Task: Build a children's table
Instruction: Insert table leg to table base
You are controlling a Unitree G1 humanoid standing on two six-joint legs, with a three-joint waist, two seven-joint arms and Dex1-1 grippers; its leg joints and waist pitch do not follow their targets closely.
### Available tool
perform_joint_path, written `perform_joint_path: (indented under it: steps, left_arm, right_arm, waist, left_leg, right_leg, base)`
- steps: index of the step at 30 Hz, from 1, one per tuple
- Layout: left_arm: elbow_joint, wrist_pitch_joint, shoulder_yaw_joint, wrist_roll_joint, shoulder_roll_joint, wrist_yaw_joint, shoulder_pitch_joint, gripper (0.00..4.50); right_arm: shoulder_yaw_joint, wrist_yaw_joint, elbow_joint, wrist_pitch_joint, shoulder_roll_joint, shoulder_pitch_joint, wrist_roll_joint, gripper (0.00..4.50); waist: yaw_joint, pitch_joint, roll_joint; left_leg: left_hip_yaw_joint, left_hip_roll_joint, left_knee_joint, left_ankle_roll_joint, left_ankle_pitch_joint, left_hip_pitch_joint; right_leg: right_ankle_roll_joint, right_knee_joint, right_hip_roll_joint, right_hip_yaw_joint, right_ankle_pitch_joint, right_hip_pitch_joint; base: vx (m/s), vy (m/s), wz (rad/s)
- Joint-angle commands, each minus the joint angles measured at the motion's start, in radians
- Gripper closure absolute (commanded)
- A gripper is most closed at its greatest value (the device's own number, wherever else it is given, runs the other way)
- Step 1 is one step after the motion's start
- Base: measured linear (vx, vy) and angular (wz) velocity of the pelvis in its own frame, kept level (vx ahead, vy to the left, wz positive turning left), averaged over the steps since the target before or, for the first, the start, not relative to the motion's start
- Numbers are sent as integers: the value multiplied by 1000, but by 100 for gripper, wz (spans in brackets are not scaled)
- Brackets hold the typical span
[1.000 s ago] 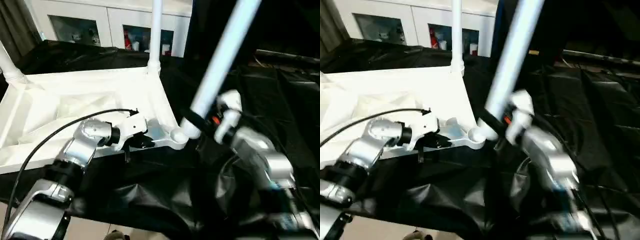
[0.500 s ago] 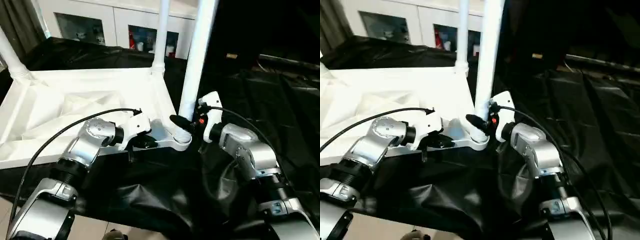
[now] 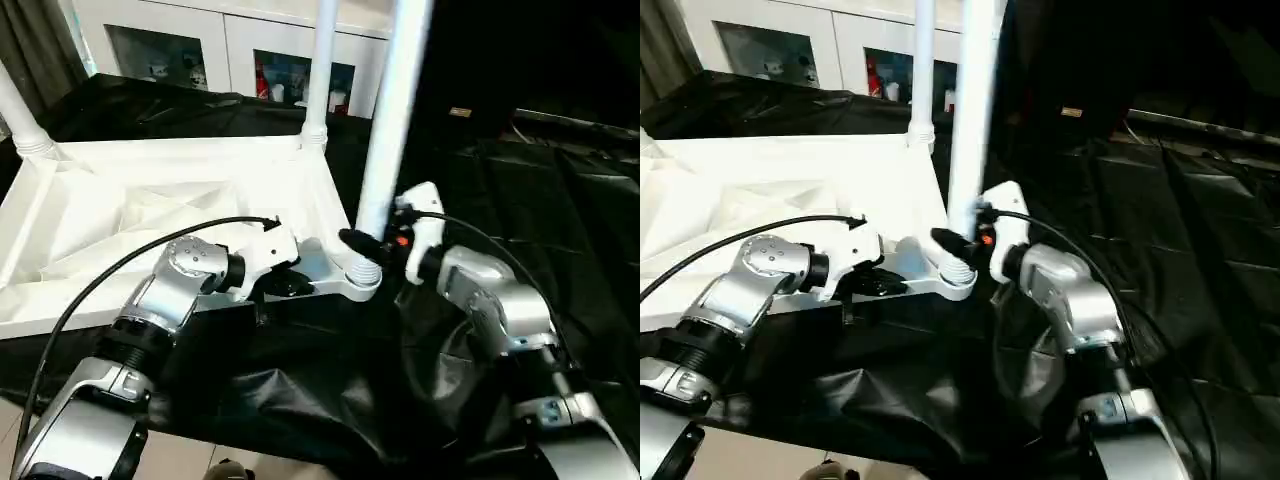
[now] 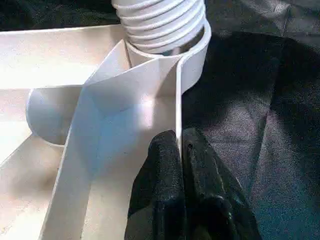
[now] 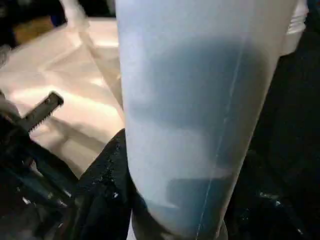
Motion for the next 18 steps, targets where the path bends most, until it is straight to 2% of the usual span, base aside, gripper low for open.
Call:
perform_joint_path:
  steps: [1, 3, 6, 9, 11, 14, 17, 18]
  left_arm:
    - [4, -5, 14, -24, -12, 9, 4, 450]
    - [13, -9, 15, -24, -12, 11, 1, 450]
    - [22, -15, 15, -20, -10, 16, -3, 450]
    - [34, -22, 15, -17, -8, 21, -11, 450]
    - [44, -30, 16, -14, -9, 31, -18, 450]
    - [52, -33, 20, -13, -13, 42, -23, 450]
    - [66, -47, 26, -9, -16, 61, -30, 450]
    - [78, -58, 30, -5, -18, 77, -36, 450]
  right_arm:
    - [-39, -15, 22, 5, 3, 28, 29, 261]
    - [-56, -18, 32, 8, 8, 53, 42, 261]
    - [-55, -19, 37, -3, 5, 78, 33, 261]
    - [-62, -16, 31, -24, 8, 91, 34, 261]
    - [-73, -11, 32, -50, 14, 98, 40, 261]
    - [-84, -6, 35, -73, 19, 110, 50, 261]
    - [-87, 3, 44, -108, 22, 132, 52, 261]
    - [-76, 11, 54, -148, 22, 153, 39, 261]
  waist:
    - [5, -73, 15]
    - [6, -73, 13]
    - [6, -74, 17]
    - [6, -72, 18]
    - [5, -72, 21]
    - [6, -72, 19]
    - [8, -71, 24]
    - [9, -71, 23]
  left_leg:
    - [-8, 47, -62, 39, -50, 16]
    - [-7, 47, -62, 40, -52, 16]
    - [-9, 47, -63, 37, -57, 17]
    - [-8, 47, -65, 31, -78, 18]
    - [-9, 47, -66, 24, -88, 18]
    - [-9, 47, -66, 22, -94, 17]
    - [-9, 48, -66, 24, -104, 17]
    - [-9, 48, -66, 24, -106, 17]
  right_leg:
    - [-275, -53, -87, 38, 113, 58]
    - [-276, -54, -86, 38, 113, 58]
    - [-278, -53, -87, 37, 115, 59]
    - [-273, -58, -87, 37, 84, 58]
    - [-268, -59, -86, 37, 71, 58]
    - [-268, -60, -86, 37, 65, 58]
    - [-269, -62, -89, 38, 61, 57]
    - [-268, -62, -89, 38, 59, 57]
  base:
    - [0, 0, 0]
    - [0, 0, 0]
    - [0, 0, 0]
    - [0, 0, 0]
    - [0, 0, 0]
    - [0, 0, 0]
    - [0, 0, 0]
    - [0, 0, 0]
